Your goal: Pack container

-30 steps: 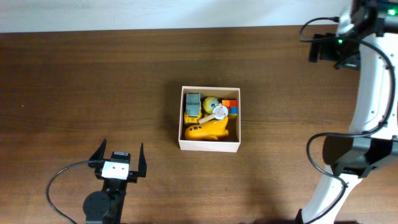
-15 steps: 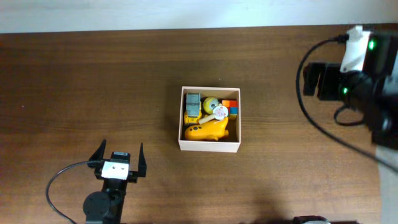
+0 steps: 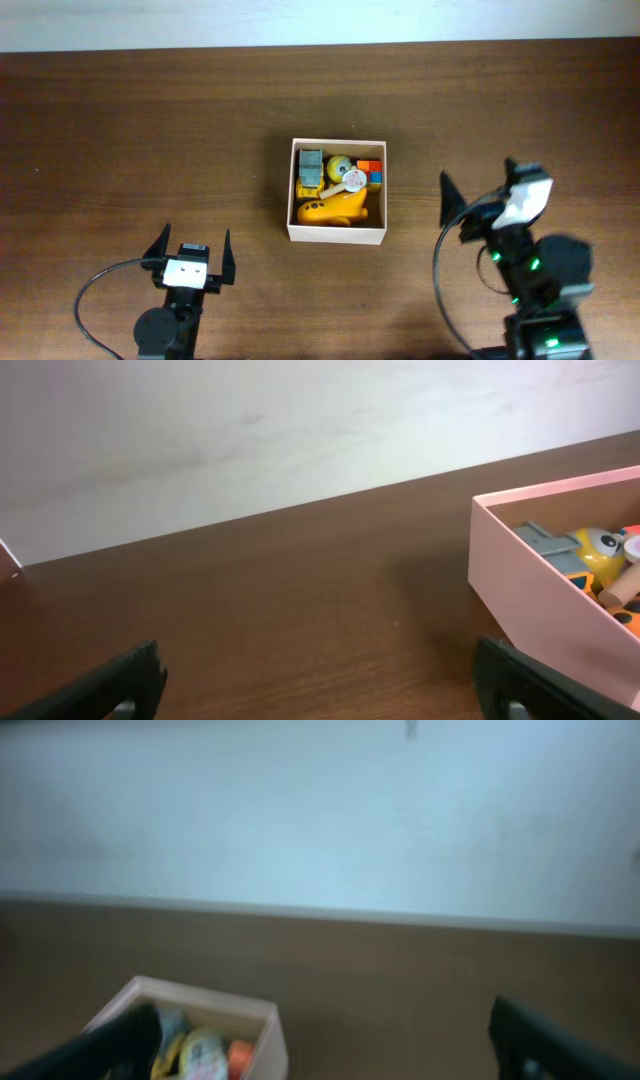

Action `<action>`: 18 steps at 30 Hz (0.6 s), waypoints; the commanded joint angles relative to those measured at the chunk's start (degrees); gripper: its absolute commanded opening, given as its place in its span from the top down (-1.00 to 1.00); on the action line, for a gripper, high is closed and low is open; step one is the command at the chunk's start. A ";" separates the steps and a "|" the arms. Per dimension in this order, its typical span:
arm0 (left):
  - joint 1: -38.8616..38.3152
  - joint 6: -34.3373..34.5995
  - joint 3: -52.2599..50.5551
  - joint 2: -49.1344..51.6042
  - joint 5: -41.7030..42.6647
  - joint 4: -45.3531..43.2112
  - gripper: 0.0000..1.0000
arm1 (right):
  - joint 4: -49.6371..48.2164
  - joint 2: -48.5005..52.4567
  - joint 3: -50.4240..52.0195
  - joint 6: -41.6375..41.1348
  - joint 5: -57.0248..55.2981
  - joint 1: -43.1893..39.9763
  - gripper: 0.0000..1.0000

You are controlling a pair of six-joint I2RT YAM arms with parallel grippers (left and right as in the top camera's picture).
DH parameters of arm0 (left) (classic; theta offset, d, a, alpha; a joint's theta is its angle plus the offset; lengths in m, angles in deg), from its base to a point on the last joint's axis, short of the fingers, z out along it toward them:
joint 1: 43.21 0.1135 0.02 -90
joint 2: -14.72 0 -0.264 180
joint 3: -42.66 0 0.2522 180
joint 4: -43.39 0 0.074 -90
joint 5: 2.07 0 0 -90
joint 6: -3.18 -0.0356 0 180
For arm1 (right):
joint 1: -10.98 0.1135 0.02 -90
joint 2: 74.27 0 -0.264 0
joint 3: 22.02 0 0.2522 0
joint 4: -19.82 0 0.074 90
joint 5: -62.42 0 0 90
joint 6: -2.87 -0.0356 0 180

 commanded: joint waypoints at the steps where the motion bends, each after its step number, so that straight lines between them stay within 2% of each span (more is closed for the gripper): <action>1: 0.26 -0.85 -0.37 -0.42 -0.20 0.07 -0.99 | -6.99 -8.04 11.34 -0.11 0.96 1.46 -0.97; 7: 0.26 -0.85 -0.37 -0.42 -0.20 0.07 -0.98 | -6.49 -18.12 18.23 -0.07 0.72 1.64 -0.97; 13: 0.26 -0.85 -0.37 -0.42 -0.20 0.07 -0.98 | 6.47 -25.92 19.08 -0.04 -1.99 1.64 -0.98; 18: 0.26 -0.85 -0.37 -0.42 -0.20 0.07 -0.98 | 7.08 -30.97 22.99 1.44 -2.10 1.64 -0.98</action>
